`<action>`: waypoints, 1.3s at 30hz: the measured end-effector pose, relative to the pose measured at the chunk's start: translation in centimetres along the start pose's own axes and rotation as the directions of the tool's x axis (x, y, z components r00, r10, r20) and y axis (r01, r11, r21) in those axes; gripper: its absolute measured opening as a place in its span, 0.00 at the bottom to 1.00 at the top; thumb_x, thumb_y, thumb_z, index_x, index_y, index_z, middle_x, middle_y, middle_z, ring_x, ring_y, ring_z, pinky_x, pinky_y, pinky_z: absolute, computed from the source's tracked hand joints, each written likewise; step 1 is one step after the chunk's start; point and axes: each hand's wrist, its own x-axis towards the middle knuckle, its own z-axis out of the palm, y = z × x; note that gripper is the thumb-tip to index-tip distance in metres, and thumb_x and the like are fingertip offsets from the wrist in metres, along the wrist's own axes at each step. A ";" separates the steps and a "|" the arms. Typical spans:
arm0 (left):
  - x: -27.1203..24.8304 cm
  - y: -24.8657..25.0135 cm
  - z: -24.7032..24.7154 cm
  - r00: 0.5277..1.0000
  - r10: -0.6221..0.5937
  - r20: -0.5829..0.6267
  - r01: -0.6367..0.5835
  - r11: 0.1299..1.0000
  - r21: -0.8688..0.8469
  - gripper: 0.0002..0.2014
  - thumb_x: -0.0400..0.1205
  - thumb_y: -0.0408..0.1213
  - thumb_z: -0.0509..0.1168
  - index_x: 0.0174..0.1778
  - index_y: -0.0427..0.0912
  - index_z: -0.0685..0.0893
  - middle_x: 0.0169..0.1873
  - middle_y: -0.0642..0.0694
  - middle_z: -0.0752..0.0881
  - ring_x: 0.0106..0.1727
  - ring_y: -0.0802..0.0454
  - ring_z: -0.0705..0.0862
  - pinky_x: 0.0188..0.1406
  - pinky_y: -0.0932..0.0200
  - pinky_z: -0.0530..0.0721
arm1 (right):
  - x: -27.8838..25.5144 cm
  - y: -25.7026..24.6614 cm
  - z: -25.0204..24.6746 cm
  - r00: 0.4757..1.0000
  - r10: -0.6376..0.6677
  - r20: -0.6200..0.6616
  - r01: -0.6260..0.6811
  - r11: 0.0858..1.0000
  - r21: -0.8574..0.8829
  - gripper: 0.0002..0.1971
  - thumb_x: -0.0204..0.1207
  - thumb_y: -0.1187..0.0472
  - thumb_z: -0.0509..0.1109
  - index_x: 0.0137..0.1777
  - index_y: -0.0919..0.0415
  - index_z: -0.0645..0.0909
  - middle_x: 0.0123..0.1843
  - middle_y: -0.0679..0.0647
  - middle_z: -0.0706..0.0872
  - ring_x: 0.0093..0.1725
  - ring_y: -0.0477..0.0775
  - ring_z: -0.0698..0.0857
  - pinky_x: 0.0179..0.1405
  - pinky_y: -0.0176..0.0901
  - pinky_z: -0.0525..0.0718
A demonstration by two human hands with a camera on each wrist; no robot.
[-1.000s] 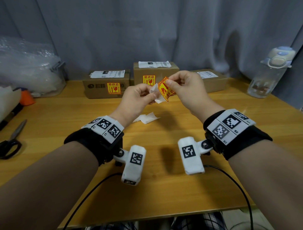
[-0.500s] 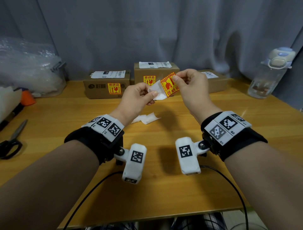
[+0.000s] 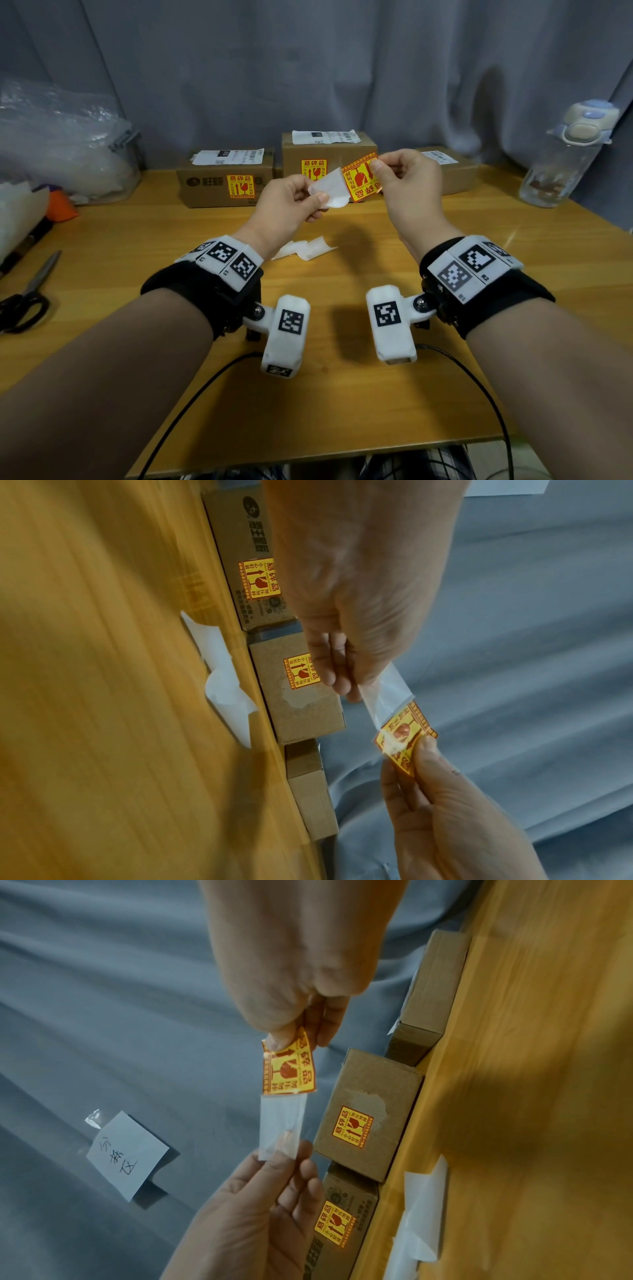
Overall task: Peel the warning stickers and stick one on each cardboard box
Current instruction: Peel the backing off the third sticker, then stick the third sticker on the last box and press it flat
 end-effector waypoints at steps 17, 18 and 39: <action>0.6 -1.6 -0.1 0.939 -0.275 0.207 0.135 0.847 0.514 0.13 0.85 0.29 0.53 0.50 0.40 0.84 0.38 0.42 0.82 0.41 0.47 0.80 0.51 0.44 0.83 | 0.7 1.1 -1.6 0.898 0.181 0.400 -0.223 0.973 0.061 0.15 0.71 0.69 0.75 0.44 0.50 0.74 0.48 0.53 0.84 0.44 0.51 0.86 0.37 0.41 0.86; 0.7 -1.5 -0.1 0.923 -0.300 0.240 0.115 0.812 0.572 0.14 0.84 0.27 0.54 0.53 0.40 0.85 0.43 0.40 0.84 0.45 0.46 0.81 0.54 0.44 0.82 | 0.6 1.1 -1.6 0.883 0.179 0.433 -0.226 0.972 0.059 0.16 0.71 0.69 0.75 0.44 0.49 0.73 0.50 0.54 0.83 0.46 0.52 0.85 0.38 0.42 0.87; 6.7 2.5 8.2 0.968 -0.041 0.247 -0.036 0.954 0.298 0.14 0.77 0.39 0.71 0.55 0.36 0.85 0.45 0.42 0.88 0.44 0.51 0.84 0.45 0.62 0.82 | 3.8 4.8 -6.6 0.770 0.165 0.617 -0.073 0.983 -0.171 0.28 0.68 0.75 0.74 0.62 0.51 0.71 0.52 0.58 0.83 0.44 0.54 0.84 0.38 0.49 0.86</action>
